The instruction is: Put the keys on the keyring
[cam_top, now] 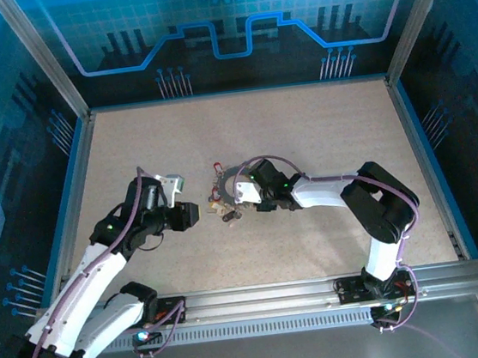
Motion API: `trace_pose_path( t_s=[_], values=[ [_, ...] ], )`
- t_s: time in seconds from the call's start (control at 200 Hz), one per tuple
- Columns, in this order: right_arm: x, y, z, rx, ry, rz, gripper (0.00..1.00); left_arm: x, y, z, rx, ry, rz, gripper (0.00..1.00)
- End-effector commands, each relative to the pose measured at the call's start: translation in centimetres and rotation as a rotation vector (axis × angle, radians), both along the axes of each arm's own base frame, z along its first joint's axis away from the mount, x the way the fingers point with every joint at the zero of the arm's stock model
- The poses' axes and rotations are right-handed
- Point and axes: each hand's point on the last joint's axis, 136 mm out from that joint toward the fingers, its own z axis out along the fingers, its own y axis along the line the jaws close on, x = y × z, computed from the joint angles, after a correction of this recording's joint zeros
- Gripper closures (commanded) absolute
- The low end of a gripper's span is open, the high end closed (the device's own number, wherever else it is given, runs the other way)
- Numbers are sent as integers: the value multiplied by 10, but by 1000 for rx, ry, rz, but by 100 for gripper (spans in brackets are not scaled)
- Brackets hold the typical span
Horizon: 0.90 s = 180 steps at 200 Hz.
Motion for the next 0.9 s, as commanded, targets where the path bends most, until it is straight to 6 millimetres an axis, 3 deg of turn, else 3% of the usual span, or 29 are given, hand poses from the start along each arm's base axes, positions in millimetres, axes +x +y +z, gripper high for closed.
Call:
trace_pose_path(
  t_s=[0.0,0.3,0.51,0.895],
  values=[
    [1,-1,6,21,-8,-14,72,-3,4,-4,2,29,26,58],
    [-17,-4,-1,18,74,41,83,-3,4,-5,3,29,21,58],
    [-34,-4,1,42,184,99,73,-3,3,-5,2,29,20,58],
    [-31,-7,-5,31,207,86,67,-3,3,-6,1,35,20,58]
  ],
)
